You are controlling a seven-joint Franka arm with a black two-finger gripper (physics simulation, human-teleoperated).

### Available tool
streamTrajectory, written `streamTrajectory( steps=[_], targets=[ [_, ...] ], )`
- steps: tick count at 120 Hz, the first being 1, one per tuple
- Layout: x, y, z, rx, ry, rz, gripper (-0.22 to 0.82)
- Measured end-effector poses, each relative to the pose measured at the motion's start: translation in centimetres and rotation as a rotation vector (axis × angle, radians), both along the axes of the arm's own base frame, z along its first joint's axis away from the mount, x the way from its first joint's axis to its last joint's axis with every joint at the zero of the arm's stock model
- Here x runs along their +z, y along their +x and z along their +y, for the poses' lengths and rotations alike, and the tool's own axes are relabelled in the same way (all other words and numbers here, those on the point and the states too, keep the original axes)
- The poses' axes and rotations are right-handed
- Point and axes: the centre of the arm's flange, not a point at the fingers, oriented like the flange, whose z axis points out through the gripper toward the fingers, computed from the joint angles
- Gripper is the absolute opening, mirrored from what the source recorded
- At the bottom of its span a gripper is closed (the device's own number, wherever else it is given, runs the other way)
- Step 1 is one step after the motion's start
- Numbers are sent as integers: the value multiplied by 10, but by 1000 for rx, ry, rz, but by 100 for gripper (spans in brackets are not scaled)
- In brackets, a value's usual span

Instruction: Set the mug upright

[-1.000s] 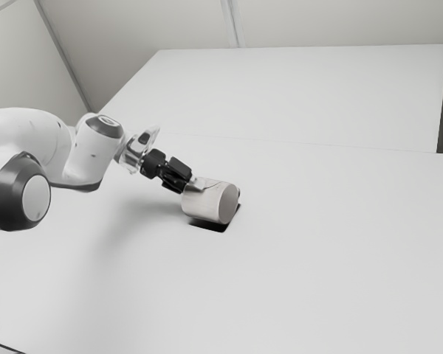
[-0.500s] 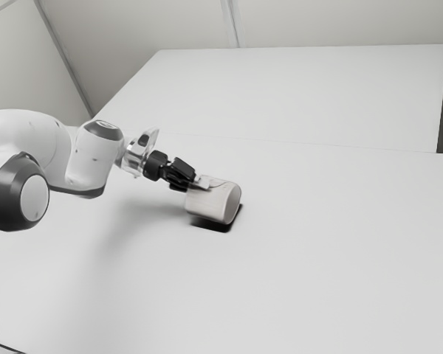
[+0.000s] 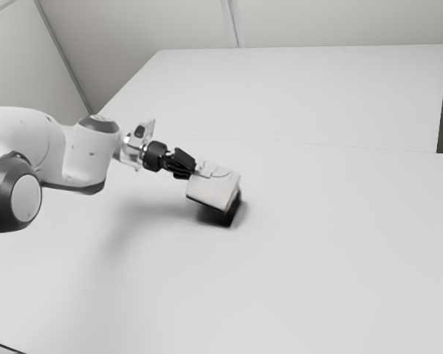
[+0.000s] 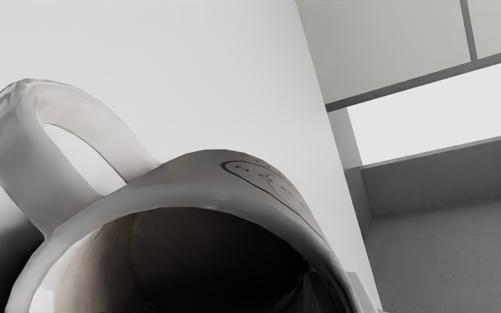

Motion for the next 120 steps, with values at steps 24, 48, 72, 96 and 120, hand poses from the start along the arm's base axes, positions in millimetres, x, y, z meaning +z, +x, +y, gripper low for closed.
streamTrajectory(
  steps=[24,48,72,96,120],
  targets=[
    [46,-4,5,-3,204,-26,-17],
    [56,-15,-17,8,463,9,-17],
    [57,-30,-40,59,652,56,-17],
    [71,-33,-50,109,853,67,-18],
    [70,-39,-57,166,1001,120,-17]
  ],
)
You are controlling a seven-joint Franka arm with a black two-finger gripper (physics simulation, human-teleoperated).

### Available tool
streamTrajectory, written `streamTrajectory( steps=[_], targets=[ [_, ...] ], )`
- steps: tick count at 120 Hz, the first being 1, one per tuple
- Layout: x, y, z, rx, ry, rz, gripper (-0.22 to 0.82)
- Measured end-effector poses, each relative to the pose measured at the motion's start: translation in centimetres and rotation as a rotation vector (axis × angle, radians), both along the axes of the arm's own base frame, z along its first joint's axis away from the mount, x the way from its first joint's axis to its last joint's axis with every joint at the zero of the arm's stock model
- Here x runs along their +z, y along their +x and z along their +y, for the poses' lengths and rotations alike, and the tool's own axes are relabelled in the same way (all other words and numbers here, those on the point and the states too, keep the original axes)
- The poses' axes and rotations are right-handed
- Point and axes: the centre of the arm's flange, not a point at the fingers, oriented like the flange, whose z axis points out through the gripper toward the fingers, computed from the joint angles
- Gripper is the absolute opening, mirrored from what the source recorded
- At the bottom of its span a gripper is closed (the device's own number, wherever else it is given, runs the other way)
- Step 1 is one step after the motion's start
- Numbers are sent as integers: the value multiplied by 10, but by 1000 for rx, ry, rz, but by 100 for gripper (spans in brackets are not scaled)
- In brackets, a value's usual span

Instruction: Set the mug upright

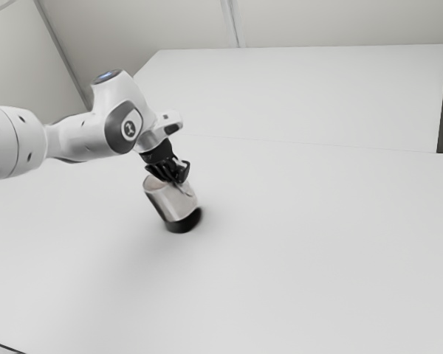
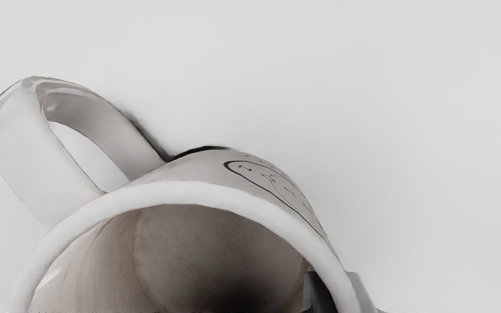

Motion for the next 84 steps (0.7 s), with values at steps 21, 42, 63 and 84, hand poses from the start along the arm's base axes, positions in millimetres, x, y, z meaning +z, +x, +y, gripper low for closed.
streamTrajectory(
  steps=[21,42,63,84],
  targets=[
    [-4,-9,-15,49,80,8,-17],
    [-16,-20,-18,126,103,16,-17],
    [-26,-22,-16,206,112,24,-18],
    [-34,-20,-17,268,114,32,-16]
  ],
)
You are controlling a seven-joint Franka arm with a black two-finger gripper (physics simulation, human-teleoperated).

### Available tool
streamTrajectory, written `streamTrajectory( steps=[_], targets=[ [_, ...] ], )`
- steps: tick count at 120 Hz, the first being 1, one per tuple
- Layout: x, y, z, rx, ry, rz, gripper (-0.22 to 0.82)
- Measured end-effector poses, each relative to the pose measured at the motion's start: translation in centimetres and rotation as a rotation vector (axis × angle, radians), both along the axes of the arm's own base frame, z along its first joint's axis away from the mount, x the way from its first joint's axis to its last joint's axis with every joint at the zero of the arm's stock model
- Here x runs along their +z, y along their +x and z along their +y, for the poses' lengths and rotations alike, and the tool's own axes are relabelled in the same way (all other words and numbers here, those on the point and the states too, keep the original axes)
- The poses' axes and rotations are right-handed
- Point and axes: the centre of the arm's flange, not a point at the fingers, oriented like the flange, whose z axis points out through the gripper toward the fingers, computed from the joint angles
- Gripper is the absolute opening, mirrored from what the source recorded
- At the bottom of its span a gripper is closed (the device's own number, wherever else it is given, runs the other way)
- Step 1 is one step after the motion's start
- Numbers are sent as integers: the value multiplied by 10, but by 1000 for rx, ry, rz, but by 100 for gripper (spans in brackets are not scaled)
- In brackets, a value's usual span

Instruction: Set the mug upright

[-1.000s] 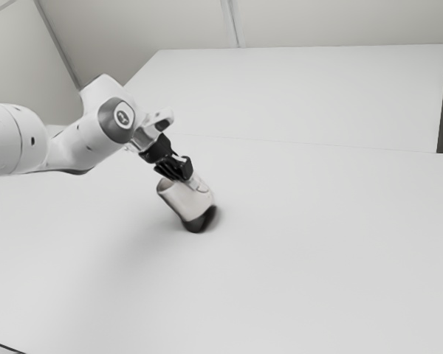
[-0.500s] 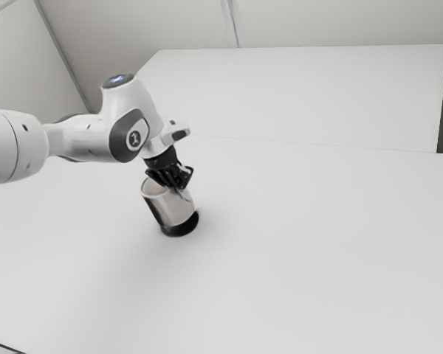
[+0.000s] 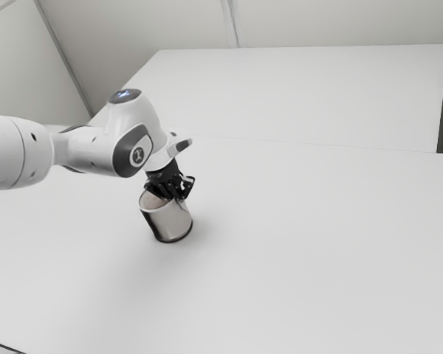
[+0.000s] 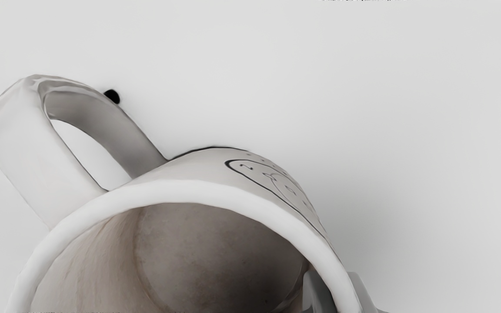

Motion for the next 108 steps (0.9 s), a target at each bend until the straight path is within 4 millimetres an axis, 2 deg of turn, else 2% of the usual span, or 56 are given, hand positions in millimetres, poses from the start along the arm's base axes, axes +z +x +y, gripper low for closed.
streamTrajectory(
  steps=[18,28,41,60,77,108],
  targets=[
    [7,7,-2,25,1,-16,17],
    [11,10,-3,31,6,-25,31],
    [16,12,-3,41,8,-33,43],
    [39,16,-4,45,1,-53,52],
    [80,17,4,18,3,-70,56],
    [183,31,40,-52,72,-92,59]
  ],
)
